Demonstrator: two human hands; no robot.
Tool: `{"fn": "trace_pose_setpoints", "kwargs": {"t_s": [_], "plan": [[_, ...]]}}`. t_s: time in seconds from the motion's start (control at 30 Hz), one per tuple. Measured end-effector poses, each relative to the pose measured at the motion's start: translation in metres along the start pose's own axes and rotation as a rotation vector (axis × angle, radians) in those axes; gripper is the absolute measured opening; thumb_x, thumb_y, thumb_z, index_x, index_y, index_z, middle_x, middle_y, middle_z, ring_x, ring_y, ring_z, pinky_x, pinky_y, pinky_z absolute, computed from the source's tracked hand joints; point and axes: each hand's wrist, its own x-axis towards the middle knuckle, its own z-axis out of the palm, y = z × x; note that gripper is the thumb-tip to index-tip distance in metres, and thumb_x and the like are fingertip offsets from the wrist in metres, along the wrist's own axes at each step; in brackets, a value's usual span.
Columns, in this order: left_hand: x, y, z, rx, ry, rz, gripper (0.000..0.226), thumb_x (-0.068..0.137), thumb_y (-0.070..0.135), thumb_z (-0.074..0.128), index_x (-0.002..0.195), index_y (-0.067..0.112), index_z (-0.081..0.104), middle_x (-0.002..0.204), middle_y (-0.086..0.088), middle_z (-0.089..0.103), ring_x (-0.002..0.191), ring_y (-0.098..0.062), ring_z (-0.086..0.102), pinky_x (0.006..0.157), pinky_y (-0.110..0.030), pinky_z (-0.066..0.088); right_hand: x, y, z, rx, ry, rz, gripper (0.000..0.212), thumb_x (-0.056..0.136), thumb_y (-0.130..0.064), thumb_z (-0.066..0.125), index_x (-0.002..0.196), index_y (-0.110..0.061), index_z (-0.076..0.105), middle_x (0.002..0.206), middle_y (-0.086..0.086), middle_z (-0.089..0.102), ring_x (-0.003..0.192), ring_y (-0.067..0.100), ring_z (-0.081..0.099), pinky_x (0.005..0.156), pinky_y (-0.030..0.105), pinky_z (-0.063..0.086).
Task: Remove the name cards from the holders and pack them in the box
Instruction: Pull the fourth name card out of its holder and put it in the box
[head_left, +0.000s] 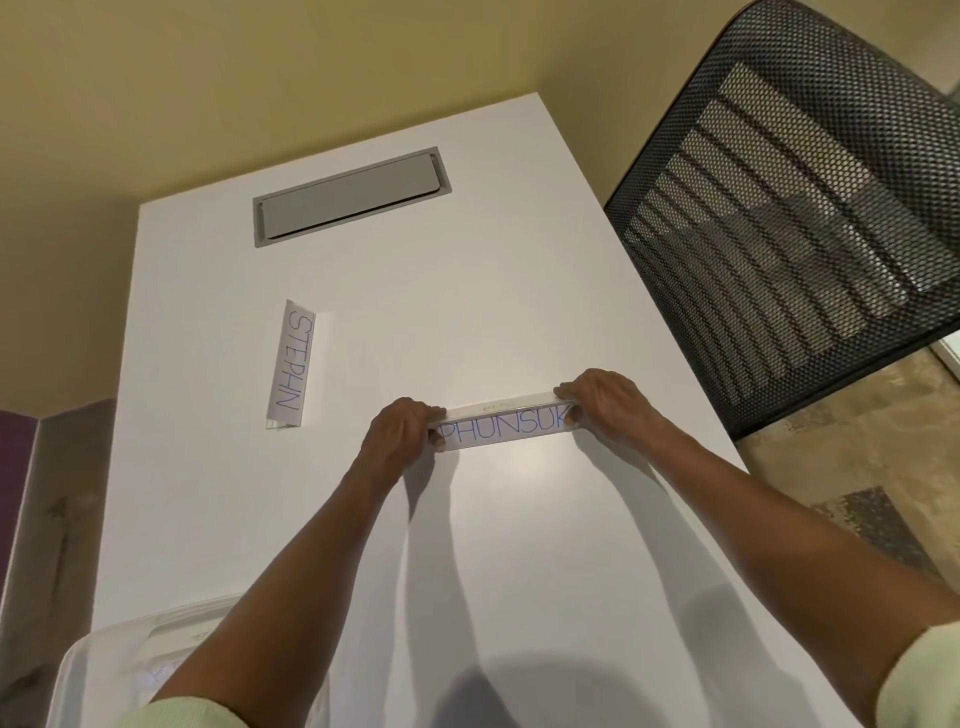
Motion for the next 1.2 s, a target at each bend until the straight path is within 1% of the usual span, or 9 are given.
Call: {"fn": "trace_pose_setpoints", "kwargs": {"t_s": [0.13, 0.23, 0.4, 0.57, 0.73, 0.9, 1.0, 1.1, 1.2], "plan": [[-0.002, 0.007, -0.002, 0.038, -0.004, 0.005, 0.037, 0.093, 0.013, 0.050, 0.128, 0.018, 0.063, 0.112, -0.007, 0.071, 0.111, -0.027, 0.057, 0.096, -0.035, 0.043, -0.002, -0.001, -0.001, -0.065, 0.080, -0.116, 0.028, 0.067, 0.002, 0.074, 0.094, -0.002, 0.069, 0.073, 0.014, 0.068, 0.064, 0.033, 0.063, 0.054, 0.034, 0.049], [-0.005, 0.012, -0.004, 0.029, 0.002, 0.007, 0.033, 0.094, 0.009, 0.047, 0.119, 0.014, 0.068, 0.105, -0.010, 0.072, 0.107, -0.031, 0.059, 0.094, -0.039, 0.046, -0.001, -0.001, 0.000, -0.093, 0.099, -0.145, 0.024, 0.065, 0.005, 0.073, 0.087, -0.003, 0.068, 0.067, 0.013, 0.066, 0.059, 0.033, 0.061, 0.051, 0.032, 0.046], [-0.008, 0.016, -0.007, -0.030, 0.003, -0.018, 0.035, 0.093, 0.017, 0.043, 0.113, 0.014, 0.071, 0.102, -0.009, 0.073, 0.104, -0.028, 0.062, 0.093, -0.038, 0.047, 0.003, -0.002, 0.003, -0.108, 0.066, -0.092, 0.024, 0.072, 0.002, 0.071, 0.096, 0.001, 0.069, 0.076, 0.017, 0.070, 0.068, 0.036, 0.063, 0.059, 0.038, 0.053], [-0.009, 0.014, -0.013, -0.070, 0.006, -0.032, 0.031, 0.096, 0.012, 0.047, 0.113, 0.016, 0.072, 0.103, -0.004, 0.075, 0.107, -0.023, 0.060, 0.095, -0.036, 0.045, 0.010, -0.007, -0.013, -0.133, -0.096, 0.050, 0.019, 0.083, -0.017, 0.057, 0.096, -0.010, 0.069, 0.093, 0.007, 0.071, 0.091, 0.028, 0.060, 0.074, 0.039, 0.051], [-0.021, 0.016, -0.028, 0.025, -0.004, 0.010, 0.036, 0.089, 0.009, 0.054, 0.121, 0.015, 0.067, 0.112, -0.006, 0.072, 0.116, -0.024, 0.056, 0.094, -0.034, 0.045, 0.009, -0.021, -0.030, -0.130, -0.180, 0.071, 0.006, 0.073, -0.017, 0.060, 0.075, -0.012, 0.063, 0.078, 0.008, 0.067, 0.077, 0.029, 0.057, 0.059, 0.032, 0.043], [-0.040, 0.019, -0.053, -0.001, -0.013, 0.010, 0.037, 0.086, 0.006, 0.054, 0.119, 0.015, 0.069, 0.107, -0.007, 0.074, 0.111, -0.025, 0.059, 0.093, -0.036, 0.047, 0.003, -0.038, -0.050, -0.104, -0.181, 0.060, 0.006, 0.069, -0.014, 0.060, 0.072, -0.011, 0.064, 0.070, 0.009, 0.065, 0.069, 0.030, 0.056, 0.054, 0.030, 0.038], [-0.057, 0.021, -0.069, -0.045, 0.005, 0.010, 0.041, 0.088, -0.001, 0.045, 0.121, 0.009, 0.067, 0.099, -0.007, 0.077, 0.110, -0.020, 0.061, 0.094, -0.035, 0.047, -0.004, -0.054, -0.065, -0.100, -0.144, 0.058, 0.007, 0.069, -0.013, 0.061, 0.073, -0.010, 0.066, 0.067, 0.006, 0.065, 0.066, 0.026, 0.050, 0.054, 0.029, 0.037], [-0.077, 0.021, -0.086, -0.087, 0.025, 0.004, 0.043, 0.088, -0.004, 0.040, 0.121, 0.006, 0.065, 0.094, -0.009, 0.077, 0.106, -0.018, 0.065, 0.094, -0.033, 0.047, -0.009, -0.072, -0.079, -0.094, -0.127, 0.058, 0.009, 0.073, -0.013, 0.062, 0.075, -0.015, 0.071, 0.070, 0.003, 0.069, 0.070, 0.025, 0.053, 0.055, 0.028, 0.037], [-0.095, 0.021, -0.103, -0.045, 0.070, 0.033, 0.040, 0.089, -0.004, 0.043, 0.123, 0.004, 0.064, 0.098, -0.010, 0.077, 0.112, -0.020, 0.061, 0.097, -0.035, 0.045, -0.014, -0.089, -0.090, -0.128, -0.100, 0.039, 0.013, 0.078, -0.015, 0.064, 0.085, -0.019, 0.074, 0.084, 0.004, 0.072, 0.085, 0.027, 0.060, 0.060, 0.029, 0.041]]}}
